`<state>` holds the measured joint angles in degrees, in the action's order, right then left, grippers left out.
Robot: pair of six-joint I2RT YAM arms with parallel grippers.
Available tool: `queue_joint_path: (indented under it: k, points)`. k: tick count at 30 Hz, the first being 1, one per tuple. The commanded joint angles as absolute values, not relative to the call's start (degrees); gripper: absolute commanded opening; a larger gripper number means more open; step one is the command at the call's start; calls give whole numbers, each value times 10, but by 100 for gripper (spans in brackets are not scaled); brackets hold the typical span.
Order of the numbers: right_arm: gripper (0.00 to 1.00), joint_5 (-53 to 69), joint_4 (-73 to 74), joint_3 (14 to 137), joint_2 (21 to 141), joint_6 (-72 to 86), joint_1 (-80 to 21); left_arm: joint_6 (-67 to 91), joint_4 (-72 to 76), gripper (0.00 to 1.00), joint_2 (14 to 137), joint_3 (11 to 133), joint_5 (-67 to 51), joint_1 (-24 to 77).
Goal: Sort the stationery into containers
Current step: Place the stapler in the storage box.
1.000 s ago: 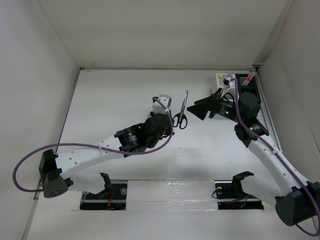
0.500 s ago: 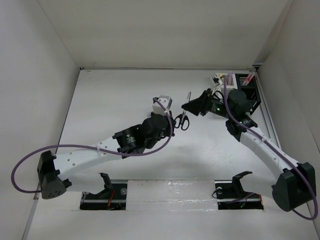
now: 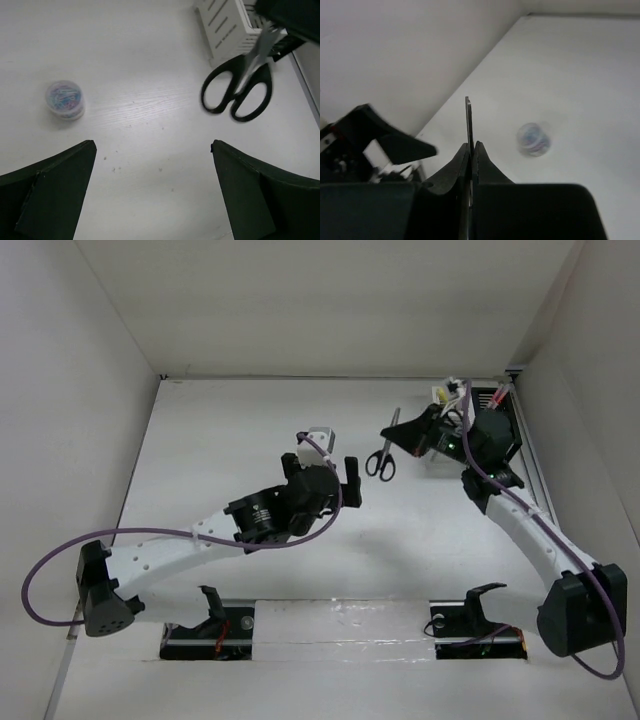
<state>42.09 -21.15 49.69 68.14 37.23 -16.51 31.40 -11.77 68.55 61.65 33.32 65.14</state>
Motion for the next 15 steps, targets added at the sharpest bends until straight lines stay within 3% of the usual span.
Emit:
queue_joint_path:
  k: [1, 6, 10, 15]
  points:
    - [0, 345, -195, 550, 644, 271, -97, 368, -212, 100, 698, 676, 430, 651]
    - [0, 150, -131, 555, 635, 135, -29, 480, -436, 100, 729, 761, 490, 632]
    - [0, 54, -98, 577, 648, 134, 46, 475, -463, 100, 708, 742, 505, 626]
    - [0, -184, -59, 610, 675, 146, 79, 494, -509, 100, 708, 742, 518, 626]
